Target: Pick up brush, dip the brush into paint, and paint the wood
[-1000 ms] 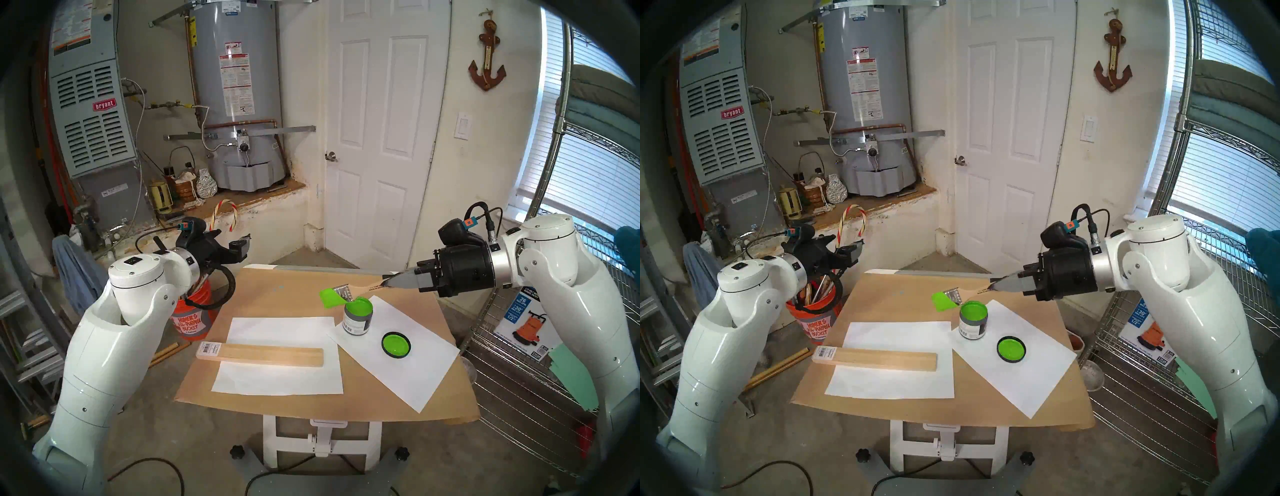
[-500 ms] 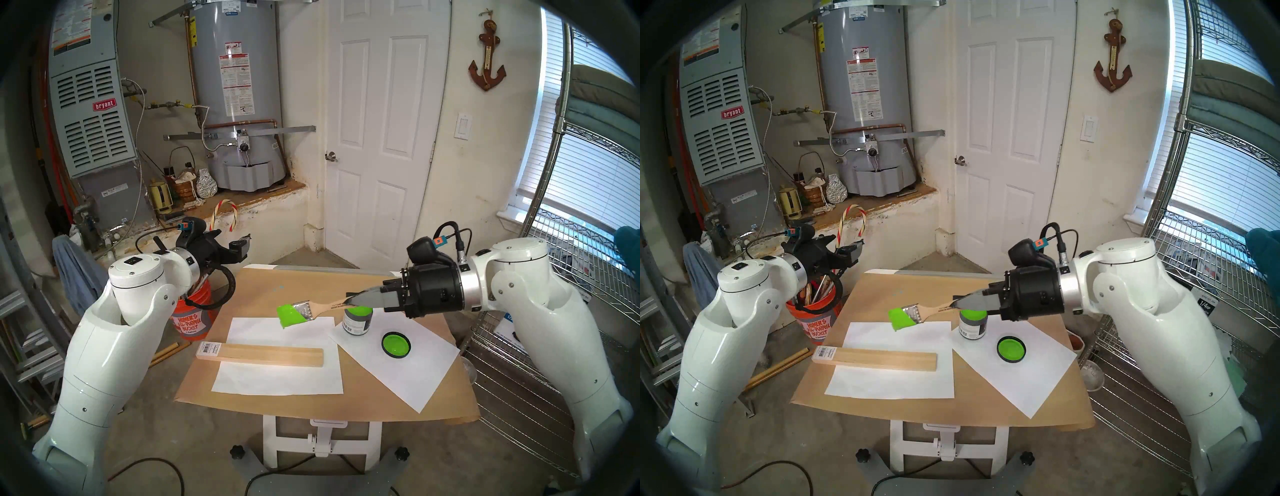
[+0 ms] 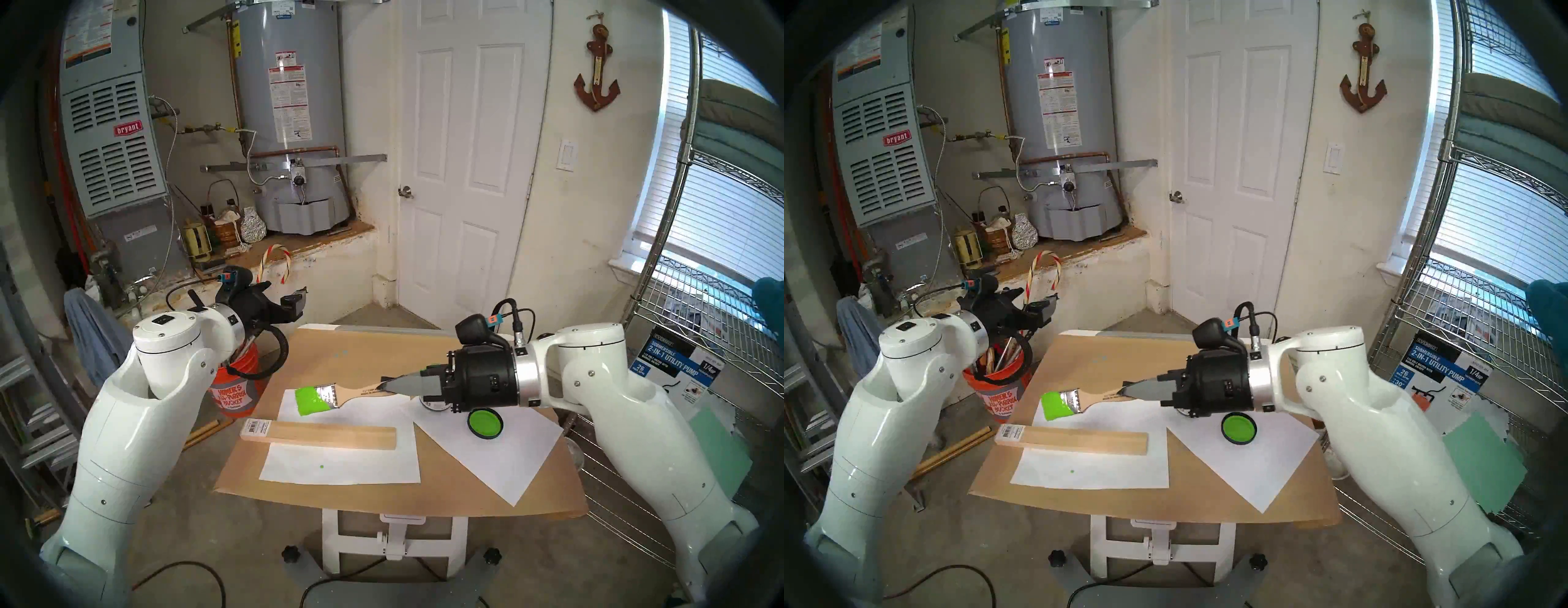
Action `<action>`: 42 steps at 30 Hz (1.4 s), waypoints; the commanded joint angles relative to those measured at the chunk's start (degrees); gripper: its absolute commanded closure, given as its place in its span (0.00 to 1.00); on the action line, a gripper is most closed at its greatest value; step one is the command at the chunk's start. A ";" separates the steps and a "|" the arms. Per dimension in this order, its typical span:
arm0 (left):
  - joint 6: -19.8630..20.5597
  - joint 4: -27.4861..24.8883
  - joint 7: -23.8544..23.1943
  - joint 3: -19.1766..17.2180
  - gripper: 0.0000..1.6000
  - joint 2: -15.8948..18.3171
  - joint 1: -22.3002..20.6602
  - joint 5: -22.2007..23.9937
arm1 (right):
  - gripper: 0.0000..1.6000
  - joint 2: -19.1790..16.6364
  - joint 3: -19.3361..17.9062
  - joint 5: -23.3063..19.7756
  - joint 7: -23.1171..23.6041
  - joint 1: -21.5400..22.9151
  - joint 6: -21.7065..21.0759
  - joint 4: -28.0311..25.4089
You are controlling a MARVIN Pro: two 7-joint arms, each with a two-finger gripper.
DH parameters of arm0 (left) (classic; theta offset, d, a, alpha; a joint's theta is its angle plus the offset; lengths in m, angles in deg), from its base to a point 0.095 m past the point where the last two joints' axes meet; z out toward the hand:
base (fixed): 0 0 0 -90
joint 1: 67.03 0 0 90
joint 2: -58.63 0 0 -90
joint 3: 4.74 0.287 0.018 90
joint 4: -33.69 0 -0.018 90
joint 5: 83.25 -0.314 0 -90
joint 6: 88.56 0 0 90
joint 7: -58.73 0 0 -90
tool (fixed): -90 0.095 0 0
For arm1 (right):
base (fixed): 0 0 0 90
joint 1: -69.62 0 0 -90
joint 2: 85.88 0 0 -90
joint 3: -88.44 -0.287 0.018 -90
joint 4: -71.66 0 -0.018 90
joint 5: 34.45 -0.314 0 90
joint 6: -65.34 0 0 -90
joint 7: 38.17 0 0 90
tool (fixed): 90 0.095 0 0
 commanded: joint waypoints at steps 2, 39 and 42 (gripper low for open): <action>-0.19 -0.94 0.00 -0.51 0.00 0.09 -0.54 0.09 | 1.00 4.26 3.18 -7.40 -7.81 2.14 0.16 1.32; -0.17 -0.99 0.02 -0.54 0.00 0.09 -0.51 0.11 | 1.00 7.26 12.52 -36.35 -38.65 6.01 0.16 5.91; -0.17 -0.99 0.03 -0.54 0.00 0.09 -0.51 0.11 | 1.00 7.50 12.85 -37.28 -39.83 6.11 0.16 6.40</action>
